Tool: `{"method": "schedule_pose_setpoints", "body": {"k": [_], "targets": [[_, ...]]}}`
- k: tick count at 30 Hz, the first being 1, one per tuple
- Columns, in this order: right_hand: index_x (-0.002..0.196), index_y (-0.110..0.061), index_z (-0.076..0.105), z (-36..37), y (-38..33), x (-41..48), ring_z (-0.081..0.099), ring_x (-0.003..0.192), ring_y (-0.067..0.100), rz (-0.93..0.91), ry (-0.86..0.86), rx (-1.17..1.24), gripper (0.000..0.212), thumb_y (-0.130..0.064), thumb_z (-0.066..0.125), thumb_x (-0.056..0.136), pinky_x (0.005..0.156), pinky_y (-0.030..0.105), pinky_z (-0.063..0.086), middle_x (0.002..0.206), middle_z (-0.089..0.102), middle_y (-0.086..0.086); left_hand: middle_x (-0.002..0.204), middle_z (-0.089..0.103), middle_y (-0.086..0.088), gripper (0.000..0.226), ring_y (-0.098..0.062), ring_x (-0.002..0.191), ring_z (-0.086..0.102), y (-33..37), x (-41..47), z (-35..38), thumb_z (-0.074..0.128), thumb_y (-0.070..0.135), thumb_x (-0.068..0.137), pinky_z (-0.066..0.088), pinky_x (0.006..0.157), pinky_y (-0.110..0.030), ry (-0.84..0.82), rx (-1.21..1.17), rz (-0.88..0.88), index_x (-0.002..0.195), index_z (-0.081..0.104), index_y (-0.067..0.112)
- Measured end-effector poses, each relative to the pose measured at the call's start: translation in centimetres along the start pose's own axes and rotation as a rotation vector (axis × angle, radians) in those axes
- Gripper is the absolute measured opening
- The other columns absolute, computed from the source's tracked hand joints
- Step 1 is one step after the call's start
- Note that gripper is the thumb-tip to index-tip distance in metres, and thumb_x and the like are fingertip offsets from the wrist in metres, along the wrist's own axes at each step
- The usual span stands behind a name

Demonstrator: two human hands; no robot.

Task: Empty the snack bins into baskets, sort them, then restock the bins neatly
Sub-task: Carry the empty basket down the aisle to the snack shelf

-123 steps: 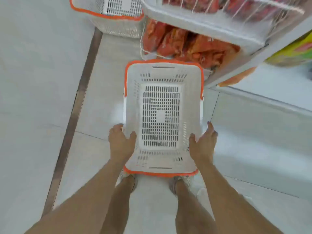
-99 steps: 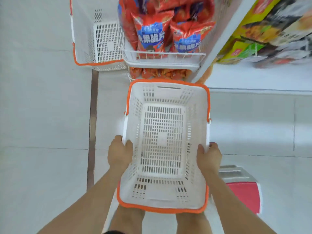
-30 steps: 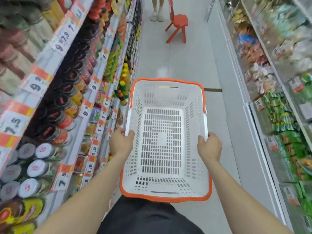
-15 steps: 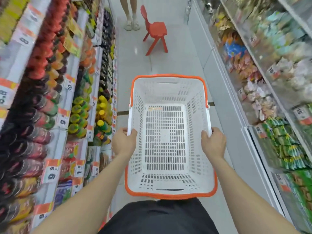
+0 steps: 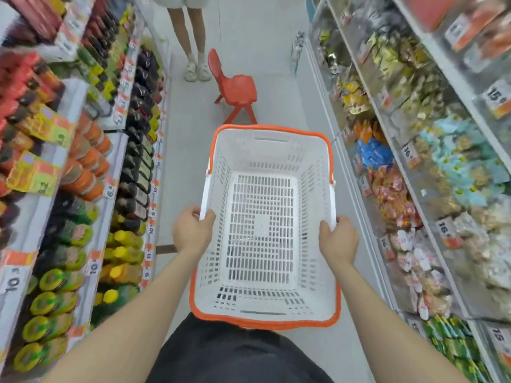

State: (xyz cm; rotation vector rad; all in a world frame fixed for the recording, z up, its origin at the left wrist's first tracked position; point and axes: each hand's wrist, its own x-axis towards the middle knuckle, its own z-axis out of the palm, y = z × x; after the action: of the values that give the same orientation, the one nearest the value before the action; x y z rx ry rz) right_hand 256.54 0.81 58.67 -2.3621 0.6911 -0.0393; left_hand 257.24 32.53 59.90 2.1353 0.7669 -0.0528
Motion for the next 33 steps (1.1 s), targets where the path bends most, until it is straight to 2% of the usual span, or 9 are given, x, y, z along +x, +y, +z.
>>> {"method": "schedule_pose_setpoints", "body": {"k": [4,8,11,14,20,22,26,29,33], "targets": [[0.1,-0.006,0.062,3.7,-6.0,12.2,0.061,0.078,0.03,0.008,0.025,-0.042,0.023,-0.029,0.063,0.1,0.06,0.033,0.041,0.086,0.065,0.006,0.078,0.063,0.008,0.02,-0.017,0.074,0.061,6.4,12.2,3.9,0.067,0.038,0.094,0.04,0.061,-0.031,-0.024,-0.058,-0.009,0.092,0.064,0.019],[0.091,-0.012,0.056,5.0,-12.9,22.4,0.057,0.073,0.027,0.004,0.056,-0.071,0.02,-0.027,0.064,0.1,0.048,0.027,0.026,0.081,0.06,0.005,0.076,0.065,0.006,0.016,-0.019,0.074,0.064,13.7,22.7,6.2,0.067,0.035,0.09,0.047,0.062,-0.032,-0.059,-0.092,-0.023,0.092,0.067,0.02],[0.094,-0.009,0.061,5.1,-17.4,29.7,0.054,0.069,0.022,0.011,0.09,-0.079,0.019,-0.026,0.064,0.1,0.047,0.025,0.025,0.081,0.062,0.004,0.075,0.065,0.006,0.01,-0.017,0.072,0.063,19.8,29.4,7.9,0.067,0.031,0.089,0.042,0.057,-0.028,-0.105,-0.082,-0.022,0.092,0.066,0.021],[0.093,-0.01,0.061,5.6,-20.8,36.8,0.054,0.065,0.02,0.021,0.103,-0.058,0.016,-0.024,0.066,0.099,0.049,0.027,0.027,0.079,0.062,0.004,0.08,0.07,0.004,0.013,-0.016,0.073,0.066,25.4,36.2,10.2,0.066,0.032,0.088,0.044,0.056,-0.028,-0.143,-0.047,0.005,0.097,0.068,0.022],[0.095,-0.005,0.066,9.7,-25.6,54.3,0.066,0.08,0.035,0.081,0.111,-0.046,0.02,-0.025,0.064,0.097,0.062,0.034,0.041,0.087,0.07,0.013,0.085,0.069,0.005,0.015,-0.024,0.078,0.067,35.5,50.8,18.3,0.063,0.037,0.092,0.054,0.07,-0.038,-0.127,0.019,0.058,0.096,0.063,0.022],[0.102,-0.003,0.066,10.9,-27.2,59.5,0.067,0.083,0.038,0.071,0.102,-0.066,0.025,-0.027,0.062,0.098,0.063,0.036,0.045,0.09,0.071,0.016,0.082,0.068,0.005,0.018,-0.023,0.075,0.066,38.4,54.7,20.5,0.061,0.039,0.094,0.048,0.062,-0.035,-0.134,0.042,0.045,0.096,0.064,0.021],[0.118,0.002,0.064,11.9,-31.2,70.7,0.069,0.089,0.038,0.074,0.067,-0.116,0.034,-0.028,0.059,0.103,0.063,0.034,0.044,0.097,0.07,0.019,0.085,0.07,0.003,0.021,-0.025,0.077,0.068,45.0,63.1,25.3,0.06,0.04,0.093,0.057,0.07,-0.041,-0.133,0.032,0.032,0.099,0.066,0.021],[0.123,0.004,0.06,12.5,-35.0,78.4,0.067,0.098,0.04,0.075,0.036,-0.125,0.037,-0.027,0.058,0.104,0.071,0.041,0.05,0.105,0.068,0.021,0.086,0.069,0.001,0.022,-0.025,0.077,0.066,49.8,69.1,27.8,0.06,0.04,0.094,0.051,0.066,-0.039,-0.128,0.021,0.034,0.099,0.063,0.018],[0.125,0.0,0.06,14.8,-39.9,87.8,0.066,0.104,0.039,0.058,0.023,-0.194,0.036,-0.029,0.057,0.104,0.073,0.038,0.047,0.111,0.069,0.018,0.088,0.068,0.0,0.022,-0.025,0.08,0.062,55.0,77.6,30.8,0.063,0.037,0.094,0.044,0.069,-0.036,-0.101,0.032,0.018,0.097,0.063,0.015]]}}
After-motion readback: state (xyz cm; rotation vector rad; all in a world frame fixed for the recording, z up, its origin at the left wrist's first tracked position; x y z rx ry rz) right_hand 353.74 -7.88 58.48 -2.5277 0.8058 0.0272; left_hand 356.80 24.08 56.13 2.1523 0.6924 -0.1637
